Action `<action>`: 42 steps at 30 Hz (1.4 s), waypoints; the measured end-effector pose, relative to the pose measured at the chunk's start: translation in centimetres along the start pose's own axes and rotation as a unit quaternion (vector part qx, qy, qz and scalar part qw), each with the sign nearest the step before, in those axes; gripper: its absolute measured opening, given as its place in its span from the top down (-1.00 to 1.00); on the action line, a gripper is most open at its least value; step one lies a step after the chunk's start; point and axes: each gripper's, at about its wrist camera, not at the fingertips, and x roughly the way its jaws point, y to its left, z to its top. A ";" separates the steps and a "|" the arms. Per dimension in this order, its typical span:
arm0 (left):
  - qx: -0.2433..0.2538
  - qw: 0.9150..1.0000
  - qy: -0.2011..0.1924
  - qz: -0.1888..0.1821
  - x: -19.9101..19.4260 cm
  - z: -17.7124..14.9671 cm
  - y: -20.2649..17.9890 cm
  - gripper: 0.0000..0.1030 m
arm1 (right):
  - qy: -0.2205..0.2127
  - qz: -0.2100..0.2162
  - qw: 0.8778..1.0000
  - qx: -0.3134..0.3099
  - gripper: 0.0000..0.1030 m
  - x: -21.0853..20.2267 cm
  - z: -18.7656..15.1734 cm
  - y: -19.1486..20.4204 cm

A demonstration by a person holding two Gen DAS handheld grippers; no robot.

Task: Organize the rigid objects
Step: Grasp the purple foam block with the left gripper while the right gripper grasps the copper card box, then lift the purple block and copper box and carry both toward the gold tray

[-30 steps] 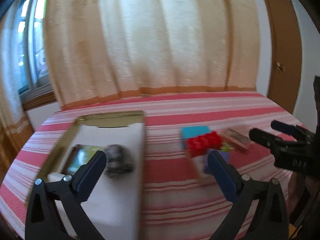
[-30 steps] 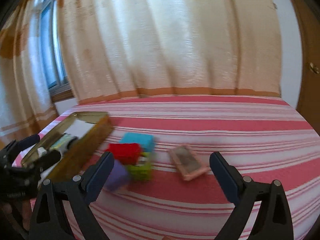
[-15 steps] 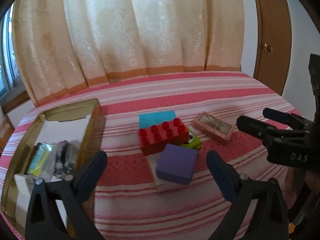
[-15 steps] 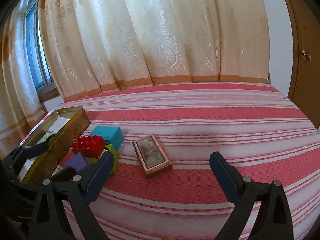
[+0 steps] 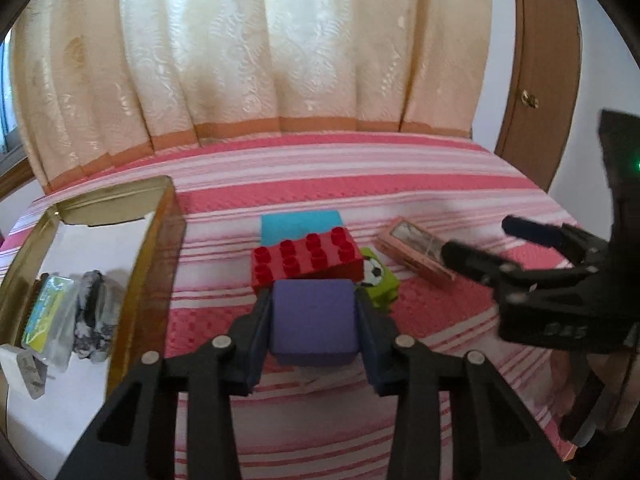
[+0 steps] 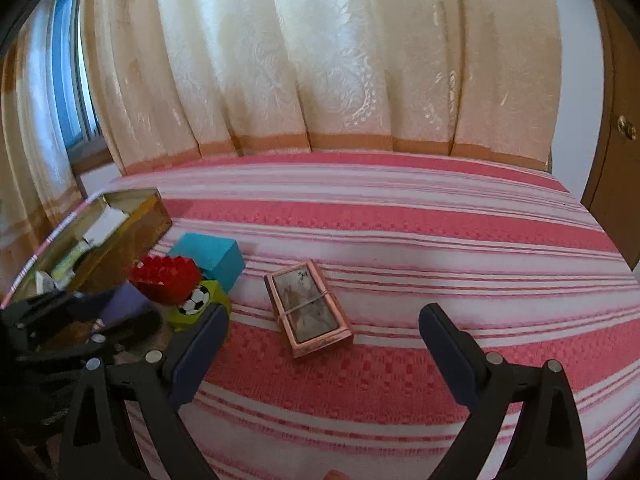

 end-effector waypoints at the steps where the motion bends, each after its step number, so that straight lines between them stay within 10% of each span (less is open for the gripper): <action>1: -0.001 1.000 -0.007 0.005 -0.2 0.0 0.0 0.24 | 0.008 -0.002 1.000 -0.003 -0.90 0.4 0.1 0.1; 20: -0.020 0.998 -0.039 0.038 -1.0 -0.1 0.7 0.24 | 0.097 0.008 0.995 -0.018 -0.01 4.8 0.8 0.5; 42: -0.020 0.992 -0.096 0.073 -3.0 -0.5 0.5 0.24 | -0.068 -0.036 0.997 -0.019 0.09 -1.2 1.0 1.0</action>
